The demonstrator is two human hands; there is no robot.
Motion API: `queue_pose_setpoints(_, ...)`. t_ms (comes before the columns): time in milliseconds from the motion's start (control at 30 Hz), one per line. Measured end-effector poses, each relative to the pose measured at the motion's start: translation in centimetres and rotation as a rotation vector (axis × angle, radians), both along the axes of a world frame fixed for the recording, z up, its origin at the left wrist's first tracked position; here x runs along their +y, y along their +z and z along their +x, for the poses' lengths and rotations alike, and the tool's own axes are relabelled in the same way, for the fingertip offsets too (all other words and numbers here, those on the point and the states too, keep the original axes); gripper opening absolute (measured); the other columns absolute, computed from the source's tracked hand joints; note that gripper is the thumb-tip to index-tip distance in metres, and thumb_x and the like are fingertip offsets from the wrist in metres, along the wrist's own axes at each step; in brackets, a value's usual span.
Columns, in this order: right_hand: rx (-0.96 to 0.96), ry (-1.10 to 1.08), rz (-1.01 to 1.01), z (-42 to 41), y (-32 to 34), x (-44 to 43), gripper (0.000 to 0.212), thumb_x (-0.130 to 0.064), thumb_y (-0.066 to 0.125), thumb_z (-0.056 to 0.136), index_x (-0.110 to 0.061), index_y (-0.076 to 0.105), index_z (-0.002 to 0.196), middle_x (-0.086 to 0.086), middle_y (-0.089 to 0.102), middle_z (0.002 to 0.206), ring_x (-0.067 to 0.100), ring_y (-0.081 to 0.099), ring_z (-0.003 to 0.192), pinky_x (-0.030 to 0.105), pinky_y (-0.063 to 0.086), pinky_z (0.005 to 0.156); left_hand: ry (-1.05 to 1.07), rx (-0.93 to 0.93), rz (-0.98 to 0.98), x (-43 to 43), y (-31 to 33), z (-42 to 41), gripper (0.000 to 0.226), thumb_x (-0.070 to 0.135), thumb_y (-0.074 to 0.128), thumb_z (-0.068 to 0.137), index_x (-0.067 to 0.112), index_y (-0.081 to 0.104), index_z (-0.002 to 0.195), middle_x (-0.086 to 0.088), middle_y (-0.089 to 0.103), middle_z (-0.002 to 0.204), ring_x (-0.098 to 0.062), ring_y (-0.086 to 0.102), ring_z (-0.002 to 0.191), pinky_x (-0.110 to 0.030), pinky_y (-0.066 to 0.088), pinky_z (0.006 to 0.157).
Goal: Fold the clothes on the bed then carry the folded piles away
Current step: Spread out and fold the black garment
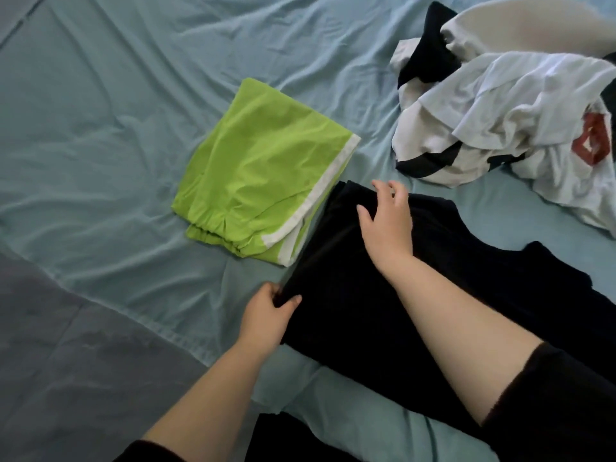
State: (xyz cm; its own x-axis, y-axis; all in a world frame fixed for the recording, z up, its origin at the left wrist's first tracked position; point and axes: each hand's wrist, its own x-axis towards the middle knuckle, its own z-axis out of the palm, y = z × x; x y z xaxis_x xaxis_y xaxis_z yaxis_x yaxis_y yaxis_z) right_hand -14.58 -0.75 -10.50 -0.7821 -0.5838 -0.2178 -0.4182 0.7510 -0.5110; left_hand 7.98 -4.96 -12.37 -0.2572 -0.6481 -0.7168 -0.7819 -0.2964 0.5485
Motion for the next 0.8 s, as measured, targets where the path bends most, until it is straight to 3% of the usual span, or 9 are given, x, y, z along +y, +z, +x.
queue_pose_setpoints(67,0.172,0.301,-0.008,3.8,0.3,2.2,0.055,-0.036,0.050,0.096,-0.021,0.036,0.147,0.008,0.029,0.155,0.023,0.035,0.138,0.042,0.029,0.112,0.029,0.006,0.047,-0.1,0.0,-0.4,0.022,0.027,0.074,0.079,0.019,0.054,0.083,-0.004,0.066,0.085,-0.024,0.065,0.080,-0.043,0.055,0.073)
queue_pose_setpoints(133,0.225,0.650,0.190,5.7,0.0,5.7,0.062,-0.052,0.036,0.097,-0.030,0.020,0.153,0.000,0.015,0.162,0.018,0.021,0.147,0.043,0.015,0.119,0.023,0.017,0.063,-0.2,-0.2,-0.7,0.020,0.021,0.073,0.081,0.015,0.056,0.090,-0.007,0.067,0.094,-0.025,0.065,0.090,-0.040,0.053,0.082)
queue_pose_setpoints(167,0.187,0.683,0.341,5.5,-0.3,7.4,0.066,-0.059,0.027,0.096,-0.033,0.008,0.154,-0.003,0.004,0.163,0.015,0.010,0.149,0.043,0.006,0.121,0.023,0.023,0.075,-0.3,-0.3,-0.8,0.022,0.018,0.072,0.082,0.012,0.058,0.097,-0.008,0.067,0.099,-0.025,0.064,0.095,-0.039,0.052,0.087)
queue_pose_setpoints(233,0.062,0.473,0.568,4.4,-0.8,9.2,0.074,-0.065,0.017,0.094,-0.029,-0.011,0.152,-0.007,-0.014,0.161,0.011,-0.009,0.149,0.043,-0.006,0.121,0.018,0.031,0.099,-0.2,-0.2,-1.1,0.027,0.017,0.070,0.083,0.007,0.061,0.107,-0.010,0.067,0.105,-0.026,0.064,0.099,-0.038,0.050,0.091)
queue_pose_setpoints(300,-0.060,0.313,0.603,4.1,-0.4,8.6,0.075,-0.061,0.021,0.096,-0.024,-0.010,0.153,-0.008,-0.016,0.160,0.011,-0.013,0.148,0.044,-0.007,0.119,0.013,0.037,0.119,-0.2,0.3,-1.4,0.028,0.016,0.069,0.084,0.007,0.063,0.109,-0.010,0.069,0.104,-0.026,0.065,0.098,-0.036,0.051,0.090)
queue_pose_setpoints(467,-0.505,-0.204,0.256,7.8,3.1,4.8,0.068,-0.047,0.041,0.097,-0.023,0.013,0.154,0.006,0.000,0.163,0.021,0.003,0.150,0.041,0.012,0.119,0.180,0.080,0.275,0.6,2.4,-2.0,0.040,0.017,0.074,0.078,0.010,0.059,0.115,-0.012,0.069,0.105,-0.026,0.067,0.095,-0.042,0.054,0.089)
queue_pose_setpoints(600,-0.853,-0.328,0.200,9.0,4.6,2.7,0.105,-0.063,0.061,0.081,-0.026,-0.005,0.154,0.015,-0.008,0.161,0.033,-0.007,0.148,0.044,0.006,0.121,-0.008,0.211,0.184,3.6,5.0,-3.5,0.032,0.019,0.066,0.082,0.026,0.061,0.113,0.013,0.071,0.101,-0.007,0.067,0.093,-0.024,0.053,0.077)
queue_pose_setpoints(700,-0.845,-0.378,0.163,7.8,4.5,1.7,0.122,-0.063,0.072,0.069,-0.024,-0.008,0.153,0.017,0.012,0.159,0.036,0.016,0.146,0.046,0.022,0.118,-0.325,0.121,0.037,7.5,6.1,-4.8,0.036,0.030,0.056,0.086,0.032,0.055,0.122,0.016,0.066,0.108,-0.009,0.064,0.101,-0.028,0.051,0.082)
queue_pose_setpoints(800,-0.628,-0.414,0.099,5.7,4.4,4.0,0.075,-0.038,0.065,0.085,-0.023,0.028,0.148,0.007,0.055,0.135,0.028,0.055,0.119,0.039,0.047,0.098,-0.507,-0.004,-0.093,11.0,6.7,-5.7,0.041,0.031,0.050,0.089,0.038,0.044,0.129,0.009,0.064,0.101,-0.012,0.062,0.089,-0.029,0.050,0.072)
